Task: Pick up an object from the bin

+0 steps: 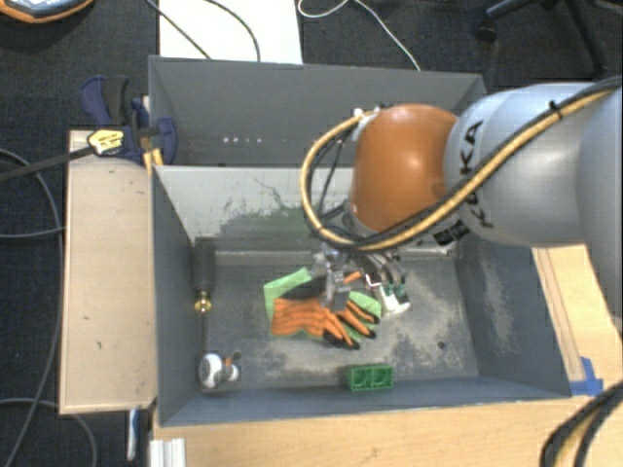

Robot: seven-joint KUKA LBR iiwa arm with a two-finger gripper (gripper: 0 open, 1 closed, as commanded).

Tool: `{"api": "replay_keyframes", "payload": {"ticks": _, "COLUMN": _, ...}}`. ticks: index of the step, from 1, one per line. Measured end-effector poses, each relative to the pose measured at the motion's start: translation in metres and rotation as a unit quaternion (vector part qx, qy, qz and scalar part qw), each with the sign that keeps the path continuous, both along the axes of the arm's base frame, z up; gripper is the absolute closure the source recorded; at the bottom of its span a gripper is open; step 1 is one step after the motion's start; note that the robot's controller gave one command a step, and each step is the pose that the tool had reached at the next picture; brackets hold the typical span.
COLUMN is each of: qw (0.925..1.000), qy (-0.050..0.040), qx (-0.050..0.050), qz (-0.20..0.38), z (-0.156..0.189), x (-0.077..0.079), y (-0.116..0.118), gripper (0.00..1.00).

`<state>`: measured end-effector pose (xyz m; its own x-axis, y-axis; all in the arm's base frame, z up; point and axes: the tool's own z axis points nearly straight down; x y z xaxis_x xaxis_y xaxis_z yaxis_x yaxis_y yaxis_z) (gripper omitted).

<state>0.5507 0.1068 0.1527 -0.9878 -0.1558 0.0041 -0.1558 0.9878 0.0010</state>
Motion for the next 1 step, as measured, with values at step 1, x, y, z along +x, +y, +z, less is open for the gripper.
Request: {"api": "replay_keyframes", "payload": {"ticks": 1, "qw": 1.0, "qy": -0.0088, "qx": 0.002, "qz": 0.001, "z": 0.041, "x": 0.0082, "y": 0.0048, "gripper": 1.0}}
